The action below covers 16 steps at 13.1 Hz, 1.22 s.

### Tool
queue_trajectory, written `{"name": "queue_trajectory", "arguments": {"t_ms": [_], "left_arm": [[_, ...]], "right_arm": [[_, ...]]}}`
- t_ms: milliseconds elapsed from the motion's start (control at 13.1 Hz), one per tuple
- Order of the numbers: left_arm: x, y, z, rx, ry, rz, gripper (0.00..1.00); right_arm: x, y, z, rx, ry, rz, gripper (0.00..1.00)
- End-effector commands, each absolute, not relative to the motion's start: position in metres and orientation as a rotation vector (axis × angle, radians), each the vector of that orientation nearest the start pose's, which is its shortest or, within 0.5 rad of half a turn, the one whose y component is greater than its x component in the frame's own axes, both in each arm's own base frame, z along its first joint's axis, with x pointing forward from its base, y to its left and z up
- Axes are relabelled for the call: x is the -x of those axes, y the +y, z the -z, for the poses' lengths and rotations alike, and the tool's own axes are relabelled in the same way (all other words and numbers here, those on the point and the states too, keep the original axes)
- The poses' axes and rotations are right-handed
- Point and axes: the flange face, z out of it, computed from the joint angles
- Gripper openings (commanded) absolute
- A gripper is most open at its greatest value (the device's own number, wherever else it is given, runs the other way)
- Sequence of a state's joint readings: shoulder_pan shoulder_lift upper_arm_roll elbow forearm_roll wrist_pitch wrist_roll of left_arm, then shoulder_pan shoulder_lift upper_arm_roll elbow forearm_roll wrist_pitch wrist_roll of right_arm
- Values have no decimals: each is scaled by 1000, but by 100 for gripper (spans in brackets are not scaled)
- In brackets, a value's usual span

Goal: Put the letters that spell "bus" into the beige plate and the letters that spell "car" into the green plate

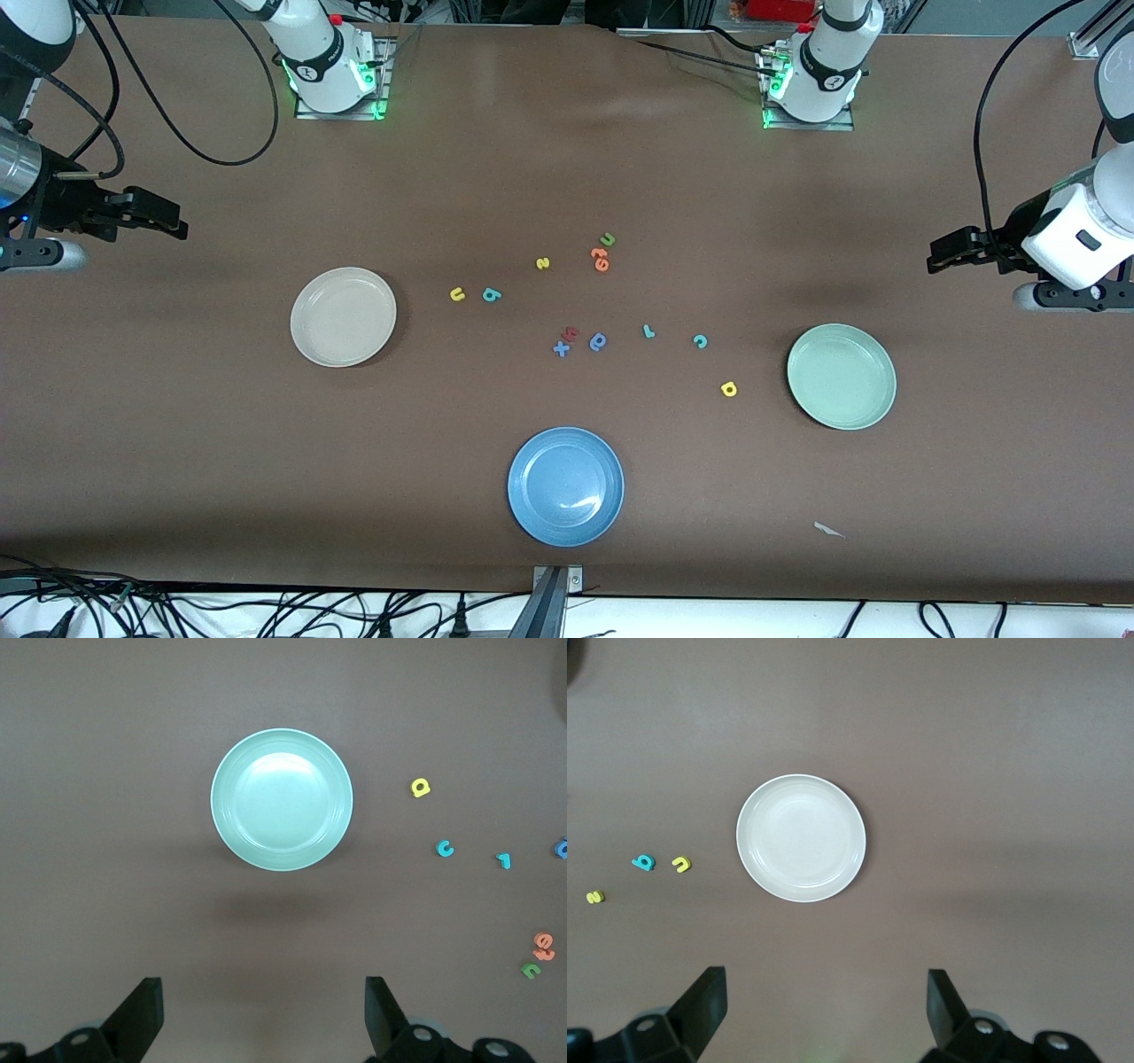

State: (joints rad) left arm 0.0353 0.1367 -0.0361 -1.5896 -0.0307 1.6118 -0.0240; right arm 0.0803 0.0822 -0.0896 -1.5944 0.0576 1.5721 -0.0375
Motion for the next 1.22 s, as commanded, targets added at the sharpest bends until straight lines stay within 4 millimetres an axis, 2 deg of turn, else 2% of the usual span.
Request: {"name": "queue_trajectory", "arguments": {"t_ms": [0,914,1142], "left_arm": [[-595,-1,-546,3161,-44,-175,100],[-595,-1,-546,3161,-44,-175,100],[-595,0,-546,3160,-46,-175,100]], "right_arm": [[-577,2,-570,3105,-64,-151,100],[-579,2,-571,3107,-66,-134,100],[-579,9,-572,3139,-98,-135,100]]}}
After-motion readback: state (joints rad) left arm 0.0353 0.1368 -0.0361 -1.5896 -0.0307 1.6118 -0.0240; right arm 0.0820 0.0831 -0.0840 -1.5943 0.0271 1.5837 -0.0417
